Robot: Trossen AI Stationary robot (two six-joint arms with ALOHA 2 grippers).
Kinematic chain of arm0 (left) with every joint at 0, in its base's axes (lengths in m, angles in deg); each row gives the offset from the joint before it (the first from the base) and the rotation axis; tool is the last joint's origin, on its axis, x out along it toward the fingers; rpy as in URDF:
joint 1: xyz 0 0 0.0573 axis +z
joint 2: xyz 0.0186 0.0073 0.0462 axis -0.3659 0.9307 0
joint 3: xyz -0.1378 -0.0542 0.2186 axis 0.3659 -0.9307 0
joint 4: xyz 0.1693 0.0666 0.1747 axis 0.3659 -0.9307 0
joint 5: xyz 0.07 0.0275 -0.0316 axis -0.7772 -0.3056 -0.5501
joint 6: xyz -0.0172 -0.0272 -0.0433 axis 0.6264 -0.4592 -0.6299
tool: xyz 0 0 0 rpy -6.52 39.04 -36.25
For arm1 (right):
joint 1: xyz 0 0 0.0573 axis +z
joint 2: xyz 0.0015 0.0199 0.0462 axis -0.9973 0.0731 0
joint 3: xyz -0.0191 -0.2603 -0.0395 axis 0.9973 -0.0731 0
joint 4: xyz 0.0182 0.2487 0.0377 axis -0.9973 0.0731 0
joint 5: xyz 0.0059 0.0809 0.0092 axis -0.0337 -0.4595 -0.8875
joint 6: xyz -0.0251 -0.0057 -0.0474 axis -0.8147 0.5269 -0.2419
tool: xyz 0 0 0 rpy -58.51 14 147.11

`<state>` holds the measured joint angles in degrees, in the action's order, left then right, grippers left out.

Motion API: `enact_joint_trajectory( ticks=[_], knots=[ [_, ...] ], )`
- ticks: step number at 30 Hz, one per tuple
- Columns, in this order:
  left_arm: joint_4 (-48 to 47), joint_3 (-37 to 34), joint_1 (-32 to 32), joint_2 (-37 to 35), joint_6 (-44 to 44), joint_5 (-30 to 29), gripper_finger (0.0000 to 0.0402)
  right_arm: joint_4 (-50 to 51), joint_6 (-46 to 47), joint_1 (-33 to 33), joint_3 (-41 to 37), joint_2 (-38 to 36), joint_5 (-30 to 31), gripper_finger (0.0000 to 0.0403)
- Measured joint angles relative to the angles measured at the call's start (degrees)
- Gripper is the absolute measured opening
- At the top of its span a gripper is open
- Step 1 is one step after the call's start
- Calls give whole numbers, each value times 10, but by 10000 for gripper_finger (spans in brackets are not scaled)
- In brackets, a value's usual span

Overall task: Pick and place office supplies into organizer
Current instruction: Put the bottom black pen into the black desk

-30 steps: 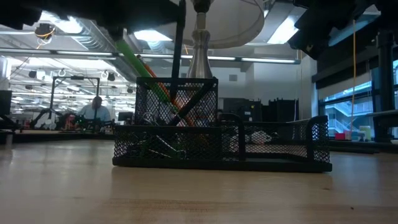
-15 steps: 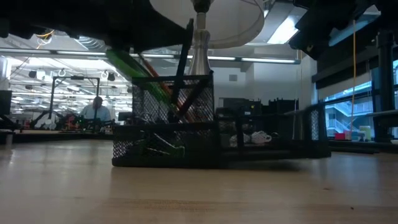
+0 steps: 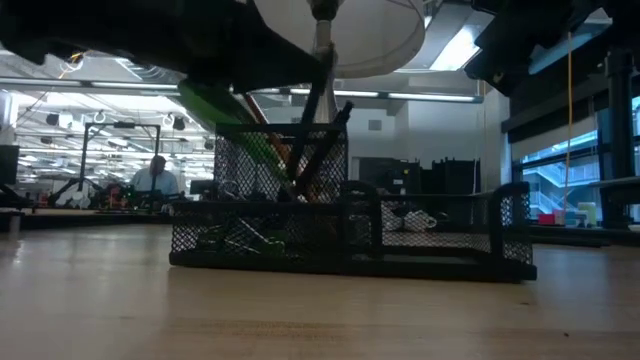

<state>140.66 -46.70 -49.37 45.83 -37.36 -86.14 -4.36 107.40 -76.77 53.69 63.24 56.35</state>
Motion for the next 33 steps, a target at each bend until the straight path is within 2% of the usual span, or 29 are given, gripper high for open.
enact_joint_trajectory(
  ticks=[6,11,33],
  knots=[
    [-162,53,19,0,-59,40,26,0,0,0,0,0,0,154],
    [-215,83,28,0,-60,59,39,0,-2,0,0,0,0,154],
    [-242,98,30,0,-77,57,46,9,-15,0,0,0,0,154]
  ],
)
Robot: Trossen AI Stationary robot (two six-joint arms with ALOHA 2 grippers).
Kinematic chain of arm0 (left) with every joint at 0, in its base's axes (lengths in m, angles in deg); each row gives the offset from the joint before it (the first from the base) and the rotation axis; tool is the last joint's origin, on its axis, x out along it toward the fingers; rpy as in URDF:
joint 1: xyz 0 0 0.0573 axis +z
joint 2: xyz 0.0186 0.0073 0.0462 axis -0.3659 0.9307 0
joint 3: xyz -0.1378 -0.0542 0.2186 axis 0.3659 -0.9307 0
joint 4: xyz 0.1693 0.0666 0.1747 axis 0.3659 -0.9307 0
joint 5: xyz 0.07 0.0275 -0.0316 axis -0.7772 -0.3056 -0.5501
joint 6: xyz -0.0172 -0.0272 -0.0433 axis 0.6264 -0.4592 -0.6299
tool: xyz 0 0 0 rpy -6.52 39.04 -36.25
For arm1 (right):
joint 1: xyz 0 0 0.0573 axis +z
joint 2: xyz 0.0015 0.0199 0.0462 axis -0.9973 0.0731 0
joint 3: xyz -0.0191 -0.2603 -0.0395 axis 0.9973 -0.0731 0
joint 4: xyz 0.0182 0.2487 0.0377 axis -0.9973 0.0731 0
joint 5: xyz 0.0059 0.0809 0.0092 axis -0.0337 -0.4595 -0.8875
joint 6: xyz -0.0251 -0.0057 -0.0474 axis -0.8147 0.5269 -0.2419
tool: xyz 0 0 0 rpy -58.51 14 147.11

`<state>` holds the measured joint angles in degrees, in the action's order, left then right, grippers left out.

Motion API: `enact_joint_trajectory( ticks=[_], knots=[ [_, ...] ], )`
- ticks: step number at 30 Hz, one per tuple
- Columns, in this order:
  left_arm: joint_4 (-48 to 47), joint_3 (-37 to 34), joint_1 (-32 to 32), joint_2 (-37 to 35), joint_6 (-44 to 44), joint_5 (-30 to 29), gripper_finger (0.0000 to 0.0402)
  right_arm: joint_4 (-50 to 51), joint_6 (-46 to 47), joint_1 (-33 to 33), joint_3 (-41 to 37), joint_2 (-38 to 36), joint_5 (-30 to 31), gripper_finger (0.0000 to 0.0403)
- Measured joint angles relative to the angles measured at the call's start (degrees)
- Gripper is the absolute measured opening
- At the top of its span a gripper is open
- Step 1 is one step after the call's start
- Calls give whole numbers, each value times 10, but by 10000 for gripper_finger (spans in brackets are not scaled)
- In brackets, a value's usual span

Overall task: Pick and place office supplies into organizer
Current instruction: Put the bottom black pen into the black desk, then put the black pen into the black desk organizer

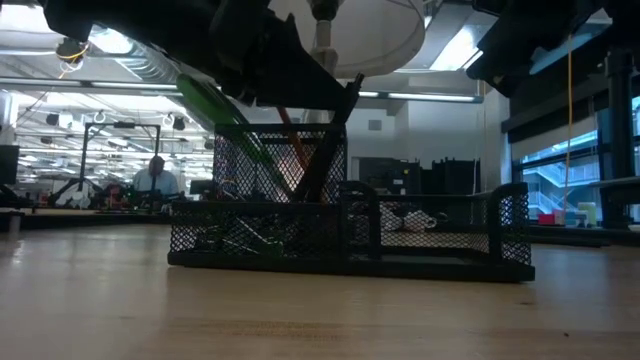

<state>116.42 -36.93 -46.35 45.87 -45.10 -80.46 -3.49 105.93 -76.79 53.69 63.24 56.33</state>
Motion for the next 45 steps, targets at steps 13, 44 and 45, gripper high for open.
enact_joint_trajectory(
  ticks=[13,44,45],
  knots=[
    [0,0,0,-2,-8,4,124,5,-12,0,0,0,0,154],
    [-65,0,-13,-237,-30,15,128,260,184,-29,0,0,140,154],
    [-74,0,-13,-237,-30,14,128,260,184,-29,0,0,140,154]
  ],
)
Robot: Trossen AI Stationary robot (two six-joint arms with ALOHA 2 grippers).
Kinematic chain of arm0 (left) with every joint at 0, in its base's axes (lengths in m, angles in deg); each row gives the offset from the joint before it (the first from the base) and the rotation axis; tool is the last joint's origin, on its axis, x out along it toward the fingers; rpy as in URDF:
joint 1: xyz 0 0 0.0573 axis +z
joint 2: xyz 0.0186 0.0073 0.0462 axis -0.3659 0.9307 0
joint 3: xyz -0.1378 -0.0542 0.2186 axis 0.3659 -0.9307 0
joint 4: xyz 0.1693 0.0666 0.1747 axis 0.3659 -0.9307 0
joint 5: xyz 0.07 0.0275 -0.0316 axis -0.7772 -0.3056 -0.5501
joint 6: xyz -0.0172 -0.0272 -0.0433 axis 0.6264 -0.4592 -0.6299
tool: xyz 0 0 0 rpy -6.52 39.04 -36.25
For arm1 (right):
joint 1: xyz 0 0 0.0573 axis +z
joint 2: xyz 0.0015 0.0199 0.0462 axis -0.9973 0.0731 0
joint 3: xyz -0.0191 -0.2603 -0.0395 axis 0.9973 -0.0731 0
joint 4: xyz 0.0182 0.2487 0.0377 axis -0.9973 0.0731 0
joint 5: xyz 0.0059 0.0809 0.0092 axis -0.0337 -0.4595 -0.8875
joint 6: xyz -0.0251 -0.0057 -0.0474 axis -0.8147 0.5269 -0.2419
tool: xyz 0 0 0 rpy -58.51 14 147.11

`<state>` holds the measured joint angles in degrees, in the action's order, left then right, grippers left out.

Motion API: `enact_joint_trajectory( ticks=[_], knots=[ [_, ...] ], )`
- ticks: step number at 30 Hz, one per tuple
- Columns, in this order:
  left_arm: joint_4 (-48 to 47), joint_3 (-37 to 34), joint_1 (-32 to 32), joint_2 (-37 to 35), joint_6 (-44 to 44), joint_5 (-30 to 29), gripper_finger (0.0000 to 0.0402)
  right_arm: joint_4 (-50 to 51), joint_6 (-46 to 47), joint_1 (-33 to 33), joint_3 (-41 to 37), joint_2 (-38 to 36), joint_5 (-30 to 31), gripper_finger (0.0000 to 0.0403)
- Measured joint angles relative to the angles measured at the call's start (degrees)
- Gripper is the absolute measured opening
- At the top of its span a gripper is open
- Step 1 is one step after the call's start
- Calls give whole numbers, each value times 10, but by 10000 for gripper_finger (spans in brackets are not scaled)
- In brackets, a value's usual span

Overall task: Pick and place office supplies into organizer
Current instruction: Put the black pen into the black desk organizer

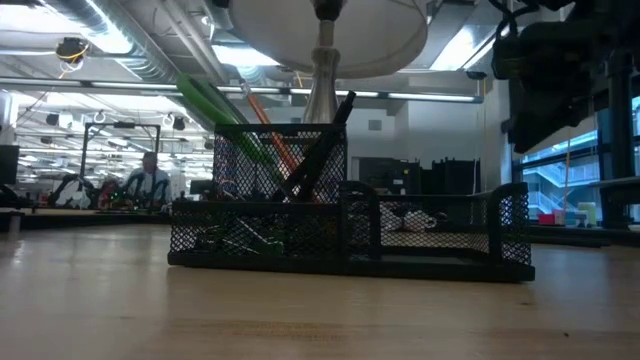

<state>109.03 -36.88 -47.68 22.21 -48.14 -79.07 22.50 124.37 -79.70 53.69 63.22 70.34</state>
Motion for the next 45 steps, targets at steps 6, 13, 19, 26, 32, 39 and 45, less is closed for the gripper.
enact_joint_trajectory(
  ticks=[6,13,19,26,32,39,45],
  knots=[
    [-16,0,-1,1,-8,-4,127,5,13,0,0,0,19,154],
    [-19,0,-7,1,-20,8,127,5,12,0,0,0,19,154],
    [-31,0,-23,-2,-34,89,127,5,12,0,0,0,19,154],
    [-28,0,-42,-20,-133,330,127,4,11,0,0,0,20,154],
    [-29,0,-67,-35,-137,396,127,4,9,0,0,0,20,154],
    [-94,0,-76,-98,-186,320,127,4,8,0,0,0,20,154],
    [-221,-1,-76,-204,-164,209,127,4,8,0,0,0,20,154]
  ],
)
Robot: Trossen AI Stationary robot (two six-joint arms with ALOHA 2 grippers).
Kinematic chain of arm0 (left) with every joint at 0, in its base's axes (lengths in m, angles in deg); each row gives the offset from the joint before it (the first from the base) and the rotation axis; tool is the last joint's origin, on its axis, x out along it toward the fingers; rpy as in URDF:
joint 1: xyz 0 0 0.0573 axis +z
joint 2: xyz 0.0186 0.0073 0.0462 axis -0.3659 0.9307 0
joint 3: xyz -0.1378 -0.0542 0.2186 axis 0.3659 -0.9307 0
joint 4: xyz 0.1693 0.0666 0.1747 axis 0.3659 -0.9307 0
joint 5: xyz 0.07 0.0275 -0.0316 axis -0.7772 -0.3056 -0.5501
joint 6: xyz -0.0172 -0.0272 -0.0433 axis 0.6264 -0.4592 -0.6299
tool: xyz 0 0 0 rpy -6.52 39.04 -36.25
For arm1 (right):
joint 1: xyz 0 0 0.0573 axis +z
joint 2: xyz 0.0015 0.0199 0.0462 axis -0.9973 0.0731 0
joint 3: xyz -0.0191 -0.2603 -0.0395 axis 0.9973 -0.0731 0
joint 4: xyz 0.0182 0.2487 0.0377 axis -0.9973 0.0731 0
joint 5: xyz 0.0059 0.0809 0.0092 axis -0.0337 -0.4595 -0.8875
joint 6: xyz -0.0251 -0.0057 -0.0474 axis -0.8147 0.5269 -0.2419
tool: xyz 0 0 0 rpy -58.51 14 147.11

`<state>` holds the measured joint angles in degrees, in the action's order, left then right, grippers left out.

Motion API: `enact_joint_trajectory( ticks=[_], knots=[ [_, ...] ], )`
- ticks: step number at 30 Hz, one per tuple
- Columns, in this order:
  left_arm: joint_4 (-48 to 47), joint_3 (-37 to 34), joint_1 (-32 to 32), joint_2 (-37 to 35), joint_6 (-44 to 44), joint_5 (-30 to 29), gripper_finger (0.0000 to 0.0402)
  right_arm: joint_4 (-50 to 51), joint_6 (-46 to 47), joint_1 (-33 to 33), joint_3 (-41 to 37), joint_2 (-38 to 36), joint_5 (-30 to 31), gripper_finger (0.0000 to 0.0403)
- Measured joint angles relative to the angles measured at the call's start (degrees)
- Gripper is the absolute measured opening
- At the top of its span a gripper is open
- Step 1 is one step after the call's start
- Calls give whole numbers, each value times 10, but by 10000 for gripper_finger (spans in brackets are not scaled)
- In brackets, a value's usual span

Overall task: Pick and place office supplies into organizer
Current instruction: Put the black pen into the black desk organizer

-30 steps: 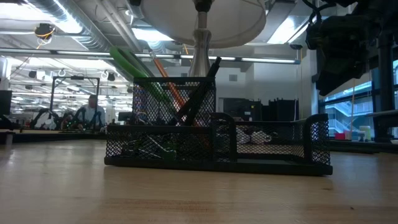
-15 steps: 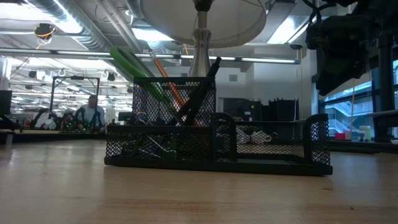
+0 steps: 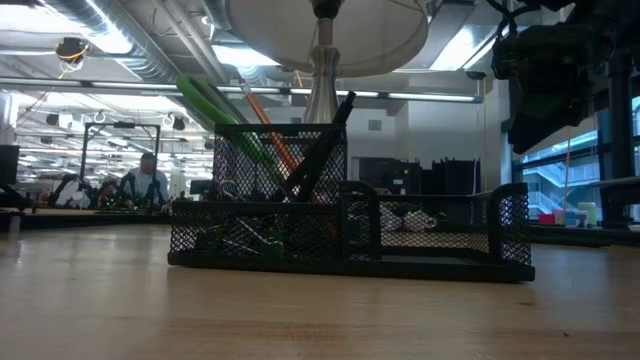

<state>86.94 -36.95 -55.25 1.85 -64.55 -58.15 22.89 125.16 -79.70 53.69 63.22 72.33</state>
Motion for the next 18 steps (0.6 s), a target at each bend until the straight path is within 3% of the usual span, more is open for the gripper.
enact_joint_trajectory(
  ticks=[3,5,8,10,18],
  knots=[
    [-77,0,0,-53,7,-83,127,0,0,0,0,0,0,154],
    [-137,0,0,-81,-2,-170,127,2,3,0,0,0,0,154],
    [-221,0,1,-106,-36,-293,127,17,15,0,0,0,1,154],
    [-273,0,4,-116,-65,-345,127,42,41,-7,0,0,5,154],
    [-382,-5,40,-113,-157,-386,127,152,92,-79,0,2,14,154]
  ],
)
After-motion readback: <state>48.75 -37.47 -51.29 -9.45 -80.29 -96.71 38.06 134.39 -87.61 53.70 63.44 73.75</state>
